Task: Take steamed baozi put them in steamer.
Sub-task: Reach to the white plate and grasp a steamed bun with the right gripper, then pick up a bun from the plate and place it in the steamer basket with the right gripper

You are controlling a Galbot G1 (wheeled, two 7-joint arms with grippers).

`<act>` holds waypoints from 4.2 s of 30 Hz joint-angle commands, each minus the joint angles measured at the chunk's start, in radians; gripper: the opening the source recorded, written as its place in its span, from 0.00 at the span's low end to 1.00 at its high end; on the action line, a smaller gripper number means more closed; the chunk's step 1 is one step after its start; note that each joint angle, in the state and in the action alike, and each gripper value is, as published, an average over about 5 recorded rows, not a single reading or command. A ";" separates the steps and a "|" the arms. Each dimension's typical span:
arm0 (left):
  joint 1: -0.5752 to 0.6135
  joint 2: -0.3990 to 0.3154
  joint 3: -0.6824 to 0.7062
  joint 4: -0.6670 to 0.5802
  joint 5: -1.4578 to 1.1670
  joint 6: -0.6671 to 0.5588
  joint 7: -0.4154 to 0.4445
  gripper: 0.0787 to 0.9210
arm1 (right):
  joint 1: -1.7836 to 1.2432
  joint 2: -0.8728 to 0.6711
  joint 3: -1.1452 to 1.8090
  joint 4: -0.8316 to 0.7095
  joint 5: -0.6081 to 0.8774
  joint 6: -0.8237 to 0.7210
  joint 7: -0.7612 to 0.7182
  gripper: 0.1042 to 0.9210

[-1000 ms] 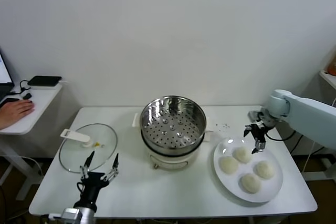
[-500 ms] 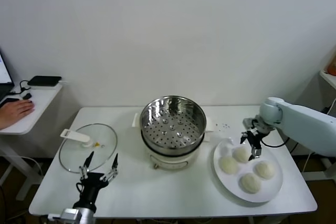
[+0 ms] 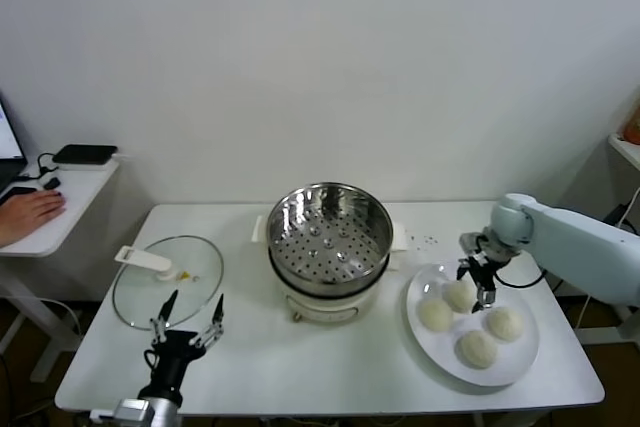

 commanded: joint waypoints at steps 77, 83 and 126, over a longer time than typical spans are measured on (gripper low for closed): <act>0.021 0.024 0.009 -0.015 0.016 0.002 -0.005 0.88 | 0.319 0.591 0.030 -0.076 -0.358 0.507 -0.006 0.76; 0.025 0.027 0.002 -0.014 0.011 0.001 -0.005 0.88 | 0.268 0.612 0.045 -0.116 -0.395 0.523 -0.005 0.76; 0.042 0.032 -0.007 -0.013 0.001 -0.003 -0.008 0.88 | 0.229 0.572 0.103 -0.101 -0.451 0.588 -0.036 0.88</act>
